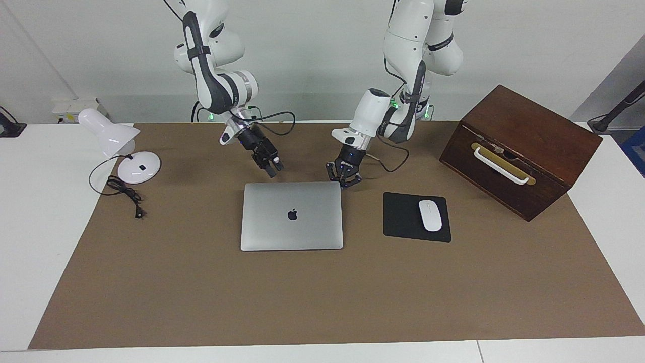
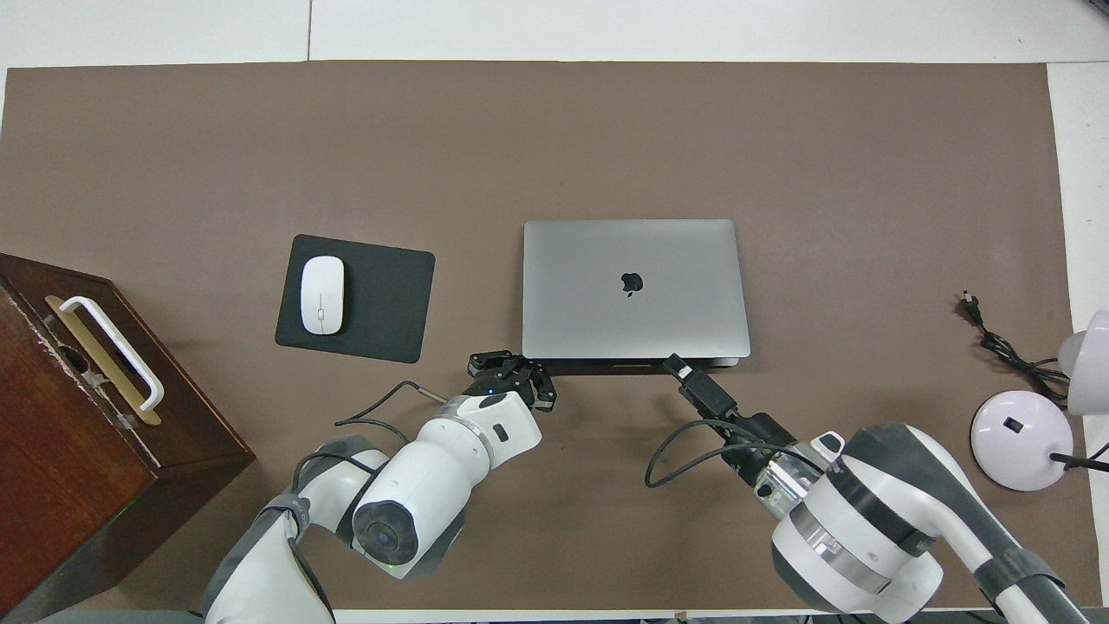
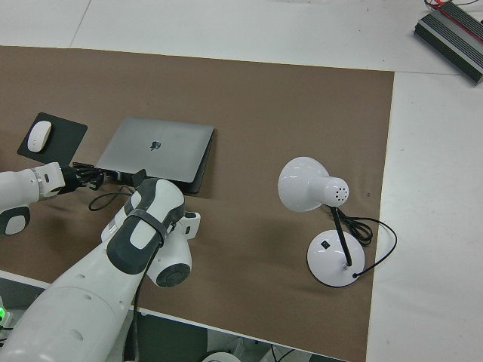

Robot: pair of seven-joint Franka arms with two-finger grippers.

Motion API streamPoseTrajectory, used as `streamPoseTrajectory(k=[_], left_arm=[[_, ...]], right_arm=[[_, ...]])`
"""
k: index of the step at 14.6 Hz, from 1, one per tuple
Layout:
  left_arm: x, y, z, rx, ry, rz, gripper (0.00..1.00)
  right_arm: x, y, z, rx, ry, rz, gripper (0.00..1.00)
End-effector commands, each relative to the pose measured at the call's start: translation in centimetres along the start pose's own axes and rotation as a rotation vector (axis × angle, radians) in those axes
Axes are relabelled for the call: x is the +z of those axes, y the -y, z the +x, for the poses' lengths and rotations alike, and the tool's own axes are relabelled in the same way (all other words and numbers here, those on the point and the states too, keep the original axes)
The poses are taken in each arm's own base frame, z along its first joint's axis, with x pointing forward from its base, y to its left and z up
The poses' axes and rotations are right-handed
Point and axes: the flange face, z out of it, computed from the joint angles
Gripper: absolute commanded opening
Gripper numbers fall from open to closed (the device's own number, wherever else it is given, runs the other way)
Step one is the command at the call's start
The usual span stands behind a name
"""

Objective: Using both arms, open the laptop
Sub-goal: 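Lift the laptop lid upward with the right gripper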

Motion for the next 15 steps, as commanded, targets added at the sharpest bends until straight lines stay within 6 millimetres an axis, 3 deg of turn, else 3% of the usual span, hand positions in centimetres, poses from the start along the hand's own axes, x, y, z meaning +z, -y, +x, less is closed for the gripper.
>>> streamPoseTrajectory(k=[1, 7, 15], left_arm=[[1.5, -0.2, -0.2, -0.003, -0.001, 0.003, 0.0], [1.9, 0.0, -0.4, -0.002, 0.004, 0.008, 0.0], [2.1, 0.1, -0.6, 0.006, 0.008, 0.009, 0.0]], right_arm=[[1.2, 0.5, 0.2, 0.041, -0.079, 0.003, 1.0], [3.2, 1.3, 0.9, 0.038, -0.083, -0.012, 1.0], [4.2, 2.5, 1.5, 0.031, -0.091, -0.023, 1.0]])
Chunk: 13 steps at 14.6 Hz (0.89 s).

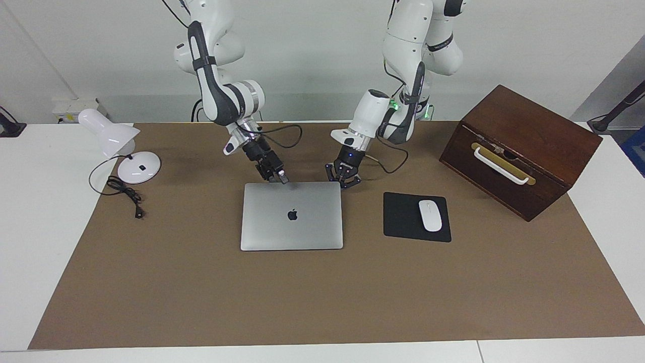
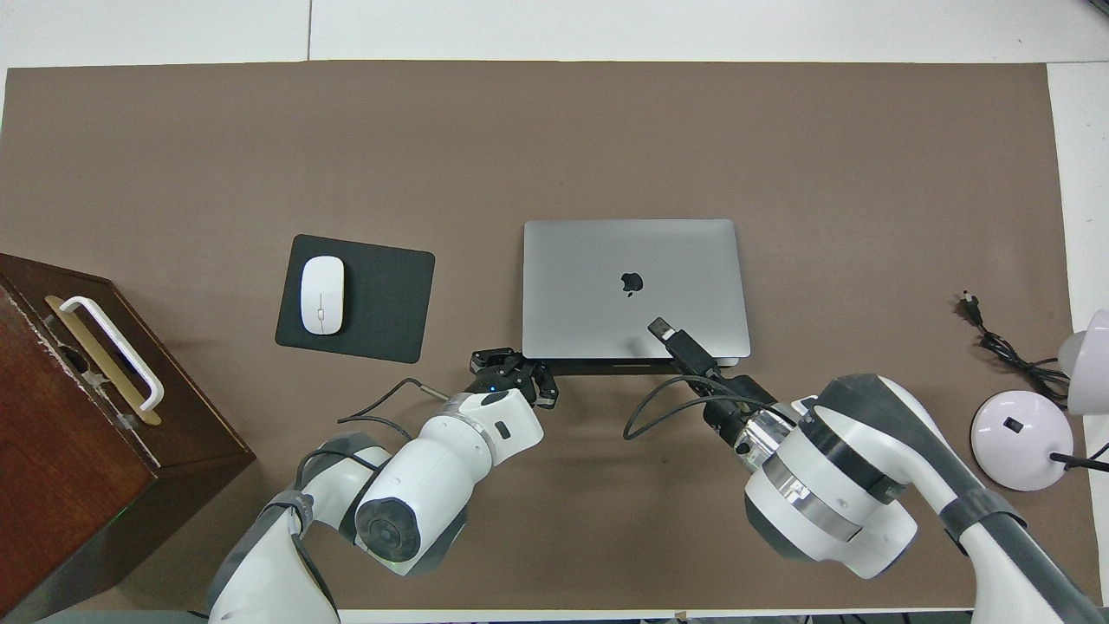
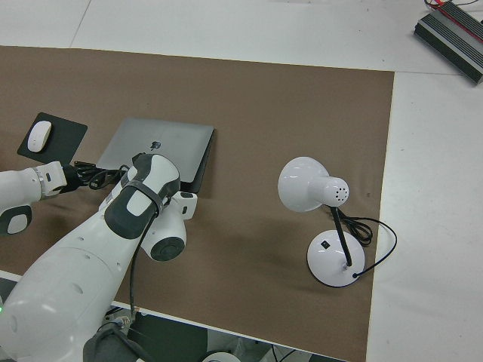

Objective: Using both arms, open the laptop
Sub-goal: 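Lift the laptop lid upward with the right gripper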

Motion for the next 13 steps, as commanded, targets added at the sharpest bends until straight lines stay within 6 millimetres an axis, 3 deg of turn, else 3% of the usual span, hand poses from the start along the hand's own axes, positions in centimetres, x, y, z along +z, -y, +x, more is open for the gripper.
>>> streamPoseTrajectory(k=[1, 7, 13], left_arm=[[1.8, 0.1, -0.8, 0.01, 0.015, 0.01, 0.0], [2.0, 0.2, -1.2, 0.015, 0.024, 0.012, 0.0], [2.2, 0.2, -1.5, 0.014, 0.03, 0.014, 0.0]], right_arm=[[0.6, 0.7, 0.0, 0.035, -0.069, 0.008, 1.0], [1.5, 2.4, 0.1, 0.033, -0.07, 0.044, 1.0], [3.6, 6.1, 1.3, 0.028, -0.083, 0.116, 1.0]])
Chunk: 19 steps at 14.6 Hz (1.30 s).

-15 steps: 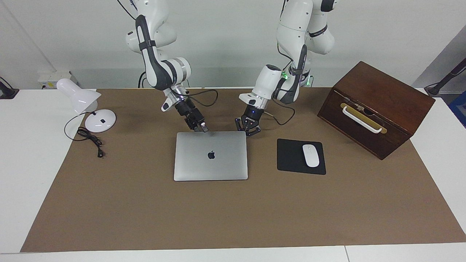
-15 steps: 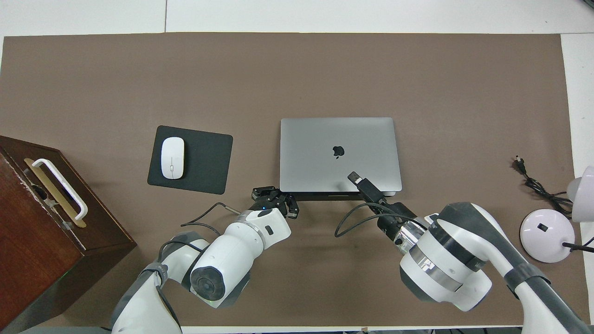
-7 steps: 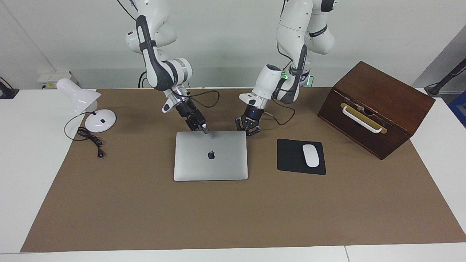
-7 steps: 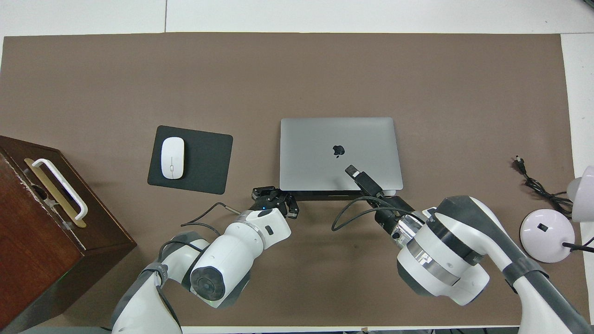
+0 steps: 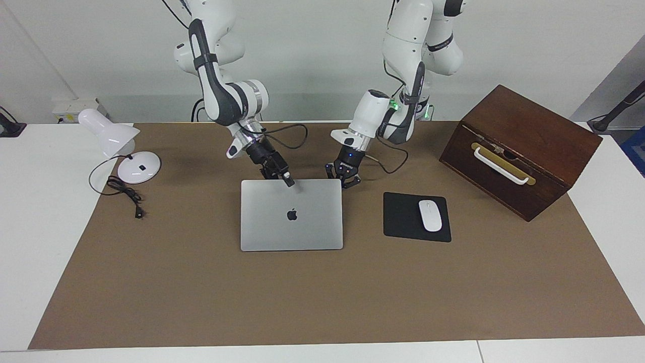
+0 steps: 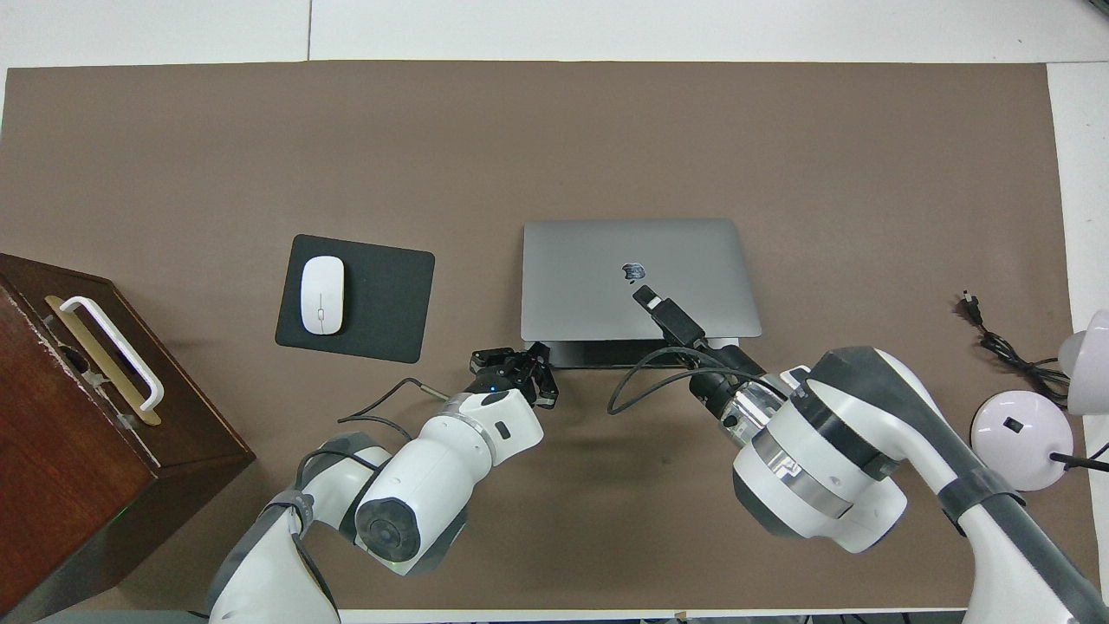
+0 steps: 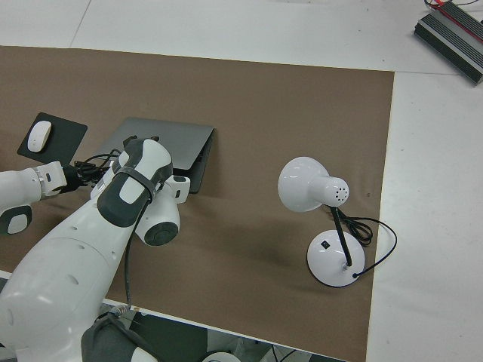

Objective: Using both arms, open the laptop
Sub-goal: 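Lift the laptop lid upward with the right gripper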

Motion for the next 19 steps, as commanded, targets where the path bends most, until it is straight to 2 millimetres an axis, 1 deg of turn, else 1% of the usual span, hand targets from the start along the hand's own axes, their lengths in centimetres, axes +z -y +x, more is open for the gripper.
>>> streamPoseTrajectory(k=[1, 4, 6, 9, 13, 16, 18, 19], left_arm=[[2.2, 0.3, -1.4, 0.011, 0.032, 0.015, 0.0], [2.2, 0.3, -1.4, 0.009, 0.032, 0.015, 0.0], [2.2, 0.3, -1.5, 0.011, 0.035, 0.015, 0.0], [2.2, 0.3, -1.6, 0.011, 0.035, 0.016, 0.0], [2.2, 0.3, -1.6, 0.009, 0.035, 0.016, 0.0], [2.2, 0.3, -1.6, 0.011, 0.035, 0.016, 0.0], [2.2, 0.3, -1.6, 0.011, 0.035, 0.016, 0.0], [2.2, 0.3, -1.6, 0.011, 0.035, 0.016, 0.0]], right_arm=[[2.0, 2.1, 0.7, 0.041, -0.078, 0.047, 1.0], [3.2, 4.0, 1.5, 0.039, -0.087, 0.083, 1.0], [4.0, 5.6, 2.1, 0.035, -0.095, 0.115, 1.0], [4.7, 7.7, 3.3, 0.03, -0.111, 0.151, 1.0], [5.1, 8.8, 4.0, 0.021, -0.117, 0.179, 1.0], [5.8, 10.6, 5.3, 0.018, -0.133, 0.214, 1.0], [6.1, 11.6, 7.0, 0.019, -0.157, 0.228, 1.0], [6.3, 12.0, 7.4, 0.019, -0.159, 0.233, 1.0]])
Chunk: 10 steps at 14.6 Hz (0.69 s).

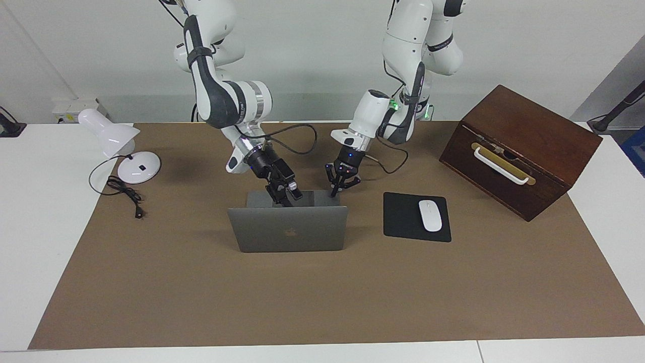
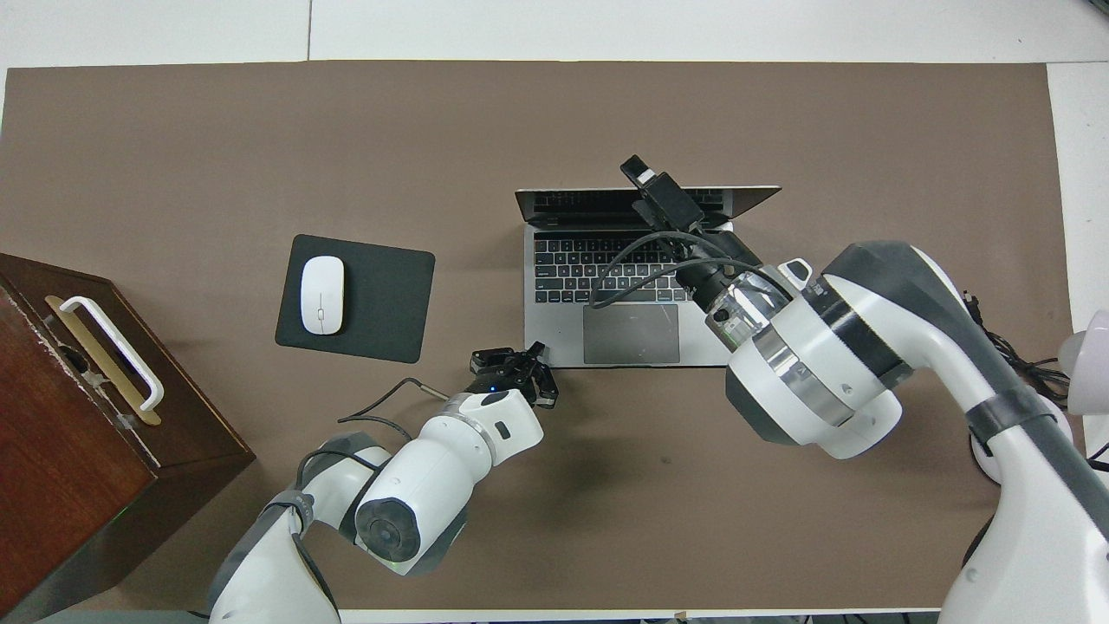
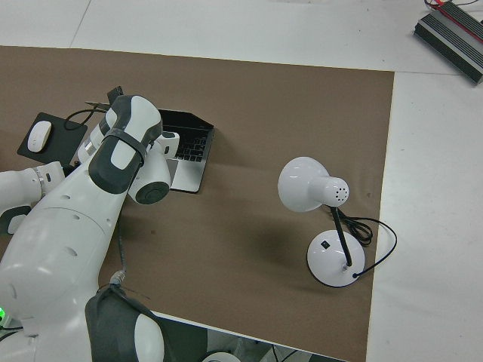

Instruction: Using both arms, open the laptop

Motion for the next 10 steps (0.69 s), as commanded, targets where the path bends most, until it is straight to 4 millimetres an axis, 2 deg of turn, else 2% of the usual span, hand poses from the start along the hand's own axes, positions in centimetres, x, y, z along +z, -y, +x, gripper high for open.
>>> streamPoseTrajectory(k=[1, 4, 10], left_arm=[[2.2, 0.3, -1.6, 0.011, 0.037, 0.016, 0.0], [2.2, 0.3, -1.6, 0.011, 0.036, 0.016, 0.0], [2.2, 0.4, -1.6, 0.01, 0.038, 0.017, 0.0]], right_arm=[[1.5, 1.1, 1.4, 0.037, -0.073, 0.026, 1.0], [1.8, 1.2, 2.9, 0.044, -0.057, 0.021, 1.0], [3.3, 0.5, 3.8, 0.047, -0.029, 0.005, 1.0]])
